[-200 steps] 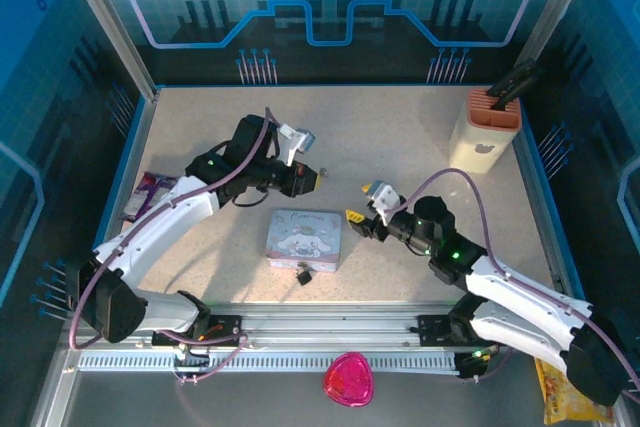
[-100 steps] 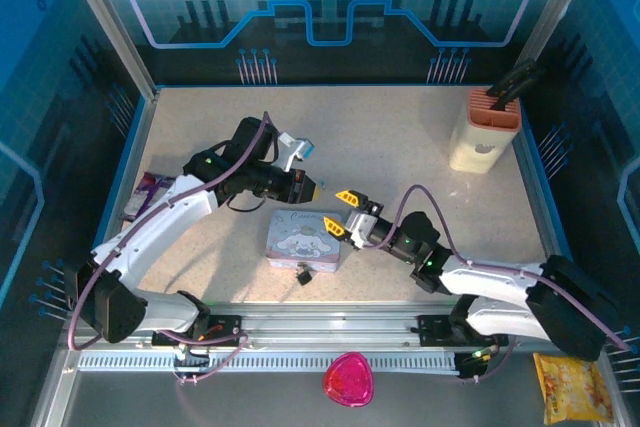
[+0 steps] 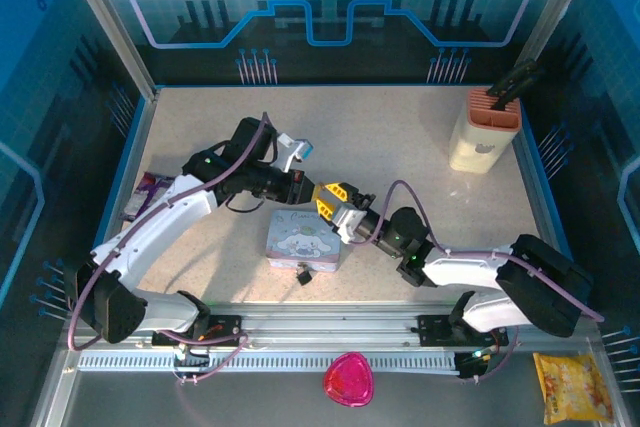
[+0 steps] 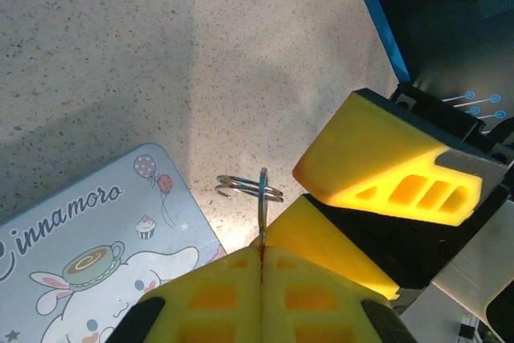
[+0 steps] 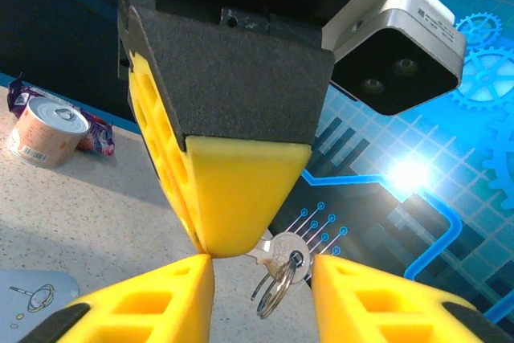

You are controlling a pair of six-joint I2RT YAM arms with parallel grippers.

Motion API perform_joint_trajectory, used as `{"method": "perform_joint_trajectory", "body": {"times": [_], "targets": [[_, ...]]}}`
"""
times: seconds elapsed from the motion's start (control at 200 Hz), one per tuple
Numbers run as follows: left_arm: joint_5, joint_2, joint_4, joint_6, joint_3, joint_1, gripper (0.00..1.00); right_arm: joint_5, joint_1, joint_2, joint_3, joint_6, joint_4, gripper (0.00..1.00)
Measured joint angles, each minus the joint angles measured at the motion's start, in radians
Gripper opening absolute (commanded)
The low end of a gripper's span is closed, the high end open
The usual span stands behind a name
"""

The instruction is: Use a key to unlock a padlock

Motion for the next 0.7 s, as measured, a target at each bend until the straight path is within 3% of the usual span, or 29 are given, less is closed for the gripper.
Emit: {"method": "perform_joint_trajectory", "body": {"times": [0.7], "targets": [[0.013, -0.013, -0.007, 0.0, -0.002, 0.0, 0.0, 0.093, 0.014, 0.067, 0.007, -0.143, 0.106, 0.24]]}}
